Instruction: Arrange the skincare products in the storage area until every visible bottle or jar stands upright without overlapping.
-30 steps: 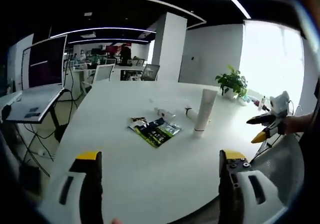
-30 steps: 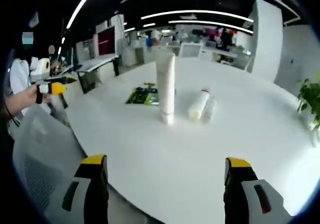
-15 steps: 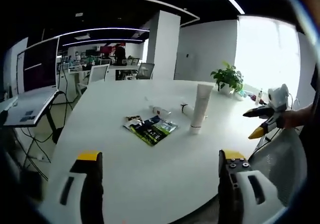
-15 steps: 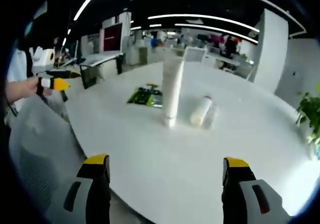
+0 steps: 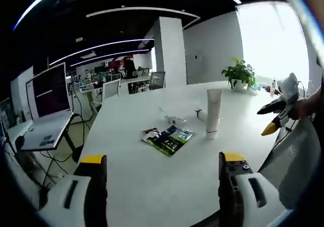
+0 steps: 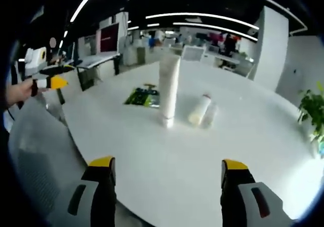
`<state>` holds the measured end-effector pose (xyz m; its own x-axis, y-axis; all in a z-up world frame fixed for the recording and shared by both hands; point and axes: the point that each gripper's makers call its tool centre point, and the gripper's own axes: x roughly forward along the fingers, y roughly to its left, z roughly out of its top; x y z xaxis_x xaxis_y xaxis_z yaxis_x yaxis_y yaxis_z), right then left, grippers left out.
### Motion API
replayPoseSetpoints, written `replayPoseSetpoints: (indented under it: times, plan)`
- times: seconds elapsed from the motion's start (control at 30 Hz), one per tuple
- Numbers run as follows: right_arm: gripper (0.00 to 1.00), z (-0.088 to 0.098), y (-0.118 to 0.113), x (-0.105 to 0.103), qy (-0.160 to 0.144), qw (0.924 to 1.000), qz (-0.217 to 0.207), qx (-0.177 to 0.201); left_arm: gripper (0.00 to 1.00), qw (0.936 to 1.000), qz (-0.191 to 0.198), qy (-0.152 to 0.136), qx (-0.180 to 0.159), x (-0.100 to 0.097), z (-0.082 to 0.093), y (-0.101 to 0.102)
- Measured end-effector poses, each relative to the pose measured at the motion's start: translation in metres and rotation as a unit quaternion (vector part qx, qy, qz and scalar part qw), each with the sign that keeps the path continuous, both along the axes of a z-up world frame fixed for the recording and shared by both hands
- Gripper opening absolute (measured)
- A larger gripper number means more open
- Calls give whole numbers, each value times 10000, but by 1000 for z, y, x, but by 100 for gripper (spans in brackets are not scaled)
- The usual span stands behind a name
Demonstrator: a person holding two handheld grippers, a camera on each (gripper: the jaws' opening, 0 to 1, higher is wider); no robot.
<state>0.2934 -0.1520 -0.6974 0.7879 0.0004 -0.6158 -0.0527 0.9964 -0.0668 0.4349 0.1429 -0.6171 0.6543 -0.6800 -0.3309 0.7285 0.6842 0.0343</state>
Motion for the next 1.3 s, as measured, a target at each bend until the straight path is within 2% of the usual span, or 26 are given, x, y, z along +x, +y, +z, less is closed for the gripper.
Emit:
replayPoseSetpoints:
  times: [0.1, 0.2, 0.3, 0.37, 0.43, 0.6, 0.73, 0.83, 0.9, 1.1, 1.13, 1.23, 1.3]
  plan:
    - [80, -2, 2, 1, 45, 10000, 0, 46, 86, 9990, 254, -281, -224, 3, 2, 11]
    - [79, -5, 5, 1, 133, 9999, 72, 4, 85, 9990, 310, -181, -280, 7, -6, 12]
    - [78, -6, 7, 1, 183, 9997, 140, -63, 82, 9990, 215, -296, -266, 7, -8, 6]
    - [78, -8, 9, 1, 218, 9996, 186, -89, 82, 9996, 112, -254, -83, 4, -13, 4]
    - [79, -12, 11, -1, 320, 9992, 241, -42, 84, 10000, -44, -1, 55, -1, -24, 0]
    - [76, -8, 20, -1, 378, 9986, 302, 197, 83, 9999, 2, 102, -72, 1, -23, 3]
    - [80, -9, 19, 0, 569, 9974, 322, 287, 83, 9999, 12, 123, -99, 1, -22, 2]
    - [75, -6, 2, 10, 542, 9978, 176, 338, 82, 9999, -40, 123, -27, 0, -24, 1]
    - [68, -3, -11, 20, 521, 9979, 84, 383, 81, 9998, -89, 174, 29, -2, -27, 1]
    - [57, 1, -36, 50, 754, 9938, -23, 812, 78, 9998, -98, 132, 125, -2, -28, 3]
    - [55, 3, -42, 58, 754, 9921, -247, 976, 78, 9998, -82, 137, 136, -1, -29, 5]
    - [53, 11, -46, 77, 584, 9873, -547, 1376, 77, 9999, -42, 148, 78, 1, -28, 8]
    - [52, 10, -50, 85, 620, 9869, -602, 1365, 77, 9999, -51, 137, 68, 1, -29, 8]
